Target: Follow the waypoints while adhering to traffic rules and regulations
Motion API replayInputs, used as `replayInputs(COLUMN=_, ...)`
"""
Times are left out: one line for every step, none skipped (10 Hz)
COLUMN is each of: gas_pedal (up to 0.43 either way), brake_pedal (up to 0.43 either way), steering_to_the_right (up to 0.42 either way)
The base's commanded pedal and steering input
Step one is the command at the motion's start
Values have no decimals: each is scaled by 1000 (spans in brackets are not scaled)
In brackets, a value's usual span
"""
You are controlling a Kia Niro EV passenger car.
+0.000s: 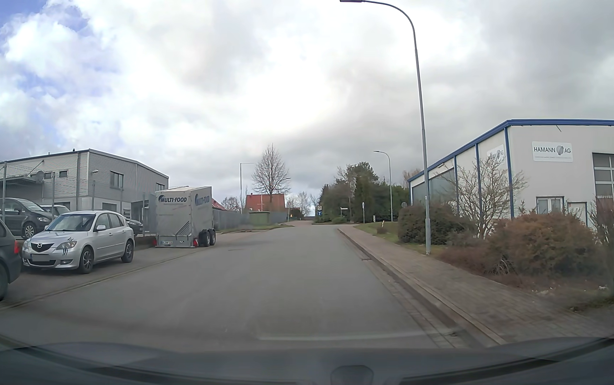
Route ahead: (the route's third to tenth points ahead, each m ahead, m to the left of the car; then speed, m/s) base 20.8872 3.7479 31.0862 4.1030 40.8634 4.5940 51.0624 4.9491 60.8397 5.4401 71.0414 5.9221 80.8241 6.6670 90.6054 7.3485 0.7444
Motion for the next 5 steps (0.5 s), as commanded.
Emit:
replayInputs(gas_pedal=0, brake_pedal=0, steering_to_the_right=-5)
replayInputs(gas_pedal=0, brake_pedal=0, steering_to_the_right=-5)
replayInputs(gas_pedal=0, brake_pedal=0, steering_to_the_right=-5)
replayInputs(gas_pedal=0, brake_pedal=0, steering_to_the_right=-5)
replayInputs(gas_pedal=0, brake_pedal=0, steering_to_the_right=-5)
